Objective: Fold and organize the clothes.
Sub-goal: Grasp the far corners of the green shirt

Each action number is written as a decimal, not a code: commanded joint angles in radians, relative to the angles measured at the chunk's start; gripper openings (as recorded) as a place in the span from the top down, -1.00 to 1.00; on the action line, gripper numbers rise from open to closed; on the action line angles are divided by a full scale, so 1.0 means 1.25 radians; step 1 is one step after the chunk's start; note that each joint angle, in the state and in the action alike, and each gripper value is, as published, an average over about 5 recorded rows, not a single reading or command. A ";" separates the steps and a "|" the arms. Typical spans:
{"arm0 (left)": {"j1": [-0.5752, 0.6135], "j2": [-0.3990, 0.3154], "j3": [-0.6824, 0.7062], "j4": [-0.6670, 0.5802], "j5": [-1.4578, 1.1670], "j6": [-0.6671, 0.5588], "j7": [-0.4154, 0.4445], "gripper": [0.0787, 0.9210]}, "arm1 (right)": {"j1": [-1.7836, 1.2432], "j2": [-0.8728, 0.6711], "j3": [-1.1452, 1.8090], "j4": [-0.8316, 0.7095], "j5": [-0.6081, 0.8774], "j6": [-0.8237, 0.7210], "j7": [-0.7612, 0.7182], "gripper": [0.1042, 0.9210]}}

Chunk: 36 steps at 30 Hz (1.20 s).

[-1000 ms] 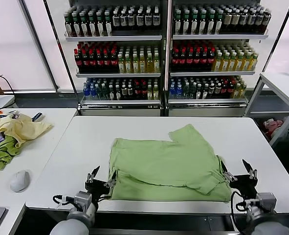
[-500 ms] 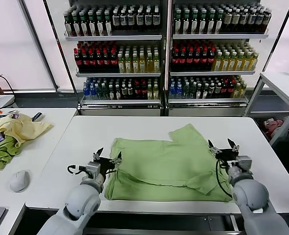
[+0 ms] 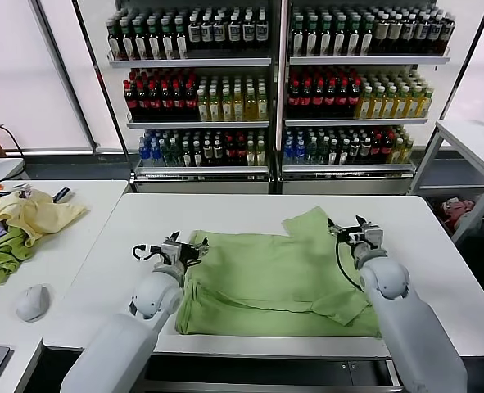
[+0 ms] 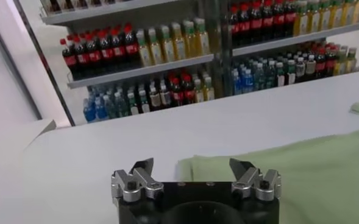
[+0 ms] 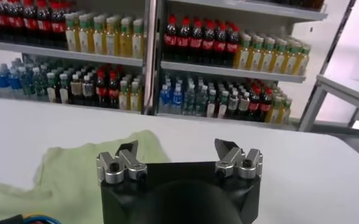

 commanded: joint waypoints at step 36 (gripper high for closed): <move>-0.004 -0.003 0.024 0.090 -0.039 0.006 0.042 0.34 | 0.057 0.083 -0.003 -0.166 0.053 -0.043 -0.041 0.62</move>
